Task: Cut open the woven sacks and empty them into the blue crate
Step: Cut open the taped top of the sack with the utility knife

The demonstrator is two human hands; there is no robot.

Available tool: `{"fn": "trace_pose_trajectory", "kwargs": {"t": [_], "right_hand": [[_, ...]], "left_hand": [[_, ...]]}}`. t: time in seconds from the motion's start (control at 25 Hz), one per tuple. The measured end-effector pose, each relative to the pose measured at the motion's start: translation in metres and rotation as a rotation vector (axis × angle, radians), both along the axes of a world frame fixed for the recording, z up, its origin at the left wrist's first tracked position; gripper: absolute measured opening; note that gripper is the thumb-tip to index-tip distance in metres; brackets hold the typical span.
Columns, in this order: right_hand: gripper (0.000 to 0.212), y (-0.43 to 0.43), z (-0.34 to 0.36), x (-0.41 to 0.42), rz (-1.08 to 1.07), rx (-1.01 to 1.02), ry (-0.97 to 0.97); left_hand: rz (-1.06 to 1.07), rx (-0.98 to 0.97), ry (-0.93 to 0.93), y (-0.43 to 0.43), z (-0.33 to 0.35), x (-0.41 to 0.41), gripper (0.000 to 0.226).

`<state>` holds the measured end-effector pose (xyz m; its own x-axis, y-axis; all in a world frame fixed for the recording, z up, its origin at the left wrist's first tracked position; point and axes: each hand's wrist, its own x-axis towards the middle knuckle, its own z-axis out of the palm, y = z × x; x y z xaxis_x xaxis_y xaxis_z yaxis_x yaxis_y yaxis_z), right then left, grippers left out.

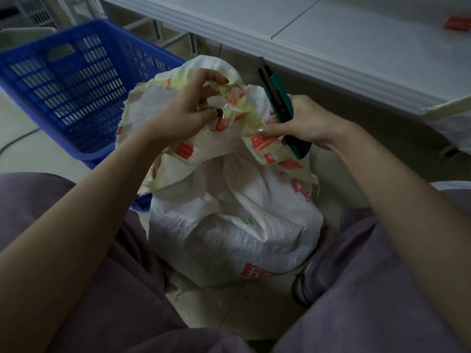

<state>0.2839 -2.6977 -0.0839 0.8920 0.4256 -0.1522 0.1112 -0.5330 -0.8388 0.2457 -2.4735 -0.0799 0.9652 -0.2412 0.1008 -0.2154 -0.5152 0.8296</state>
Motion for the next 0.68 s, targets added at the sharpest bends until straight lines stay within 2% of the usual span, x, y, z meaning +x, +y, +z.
{"fn": "trace_pose_trajectory", "kwargs": {"t": [0.16,0.36,0.44,0.56,0.68], "right_hand": [[0.036,0.002,0.004,-0.001,-0.061,-0.02,-0.042],[0.049,0.011,0.007,-0.01,-0.228,-0.327,-0.455],[0.047,0.011,0.007,-0.013,-0.184,-0.376,-0.513],[0.028,0.006,0.011,-0.018,-0.053,-0.399,-0.501],[0.026,0.004,0.013,-0.026,0.147,-0.52,-0.53]], "left_hand": [[0.019,0.054,-0.013,0.004,-0.002,-0.002,0.046],[0.061,0.212,-0.07,0.001,-0.008,0.0,0.049],[0.074,0.23,-0.095,0.003,-0.011,0.003,0.05],[0.062,0.25,-0.077,0.007,-0.017,0.006,0.053],[0.033,0.271,-0.075,0.004,-0.017,0.005,0.056]]}}
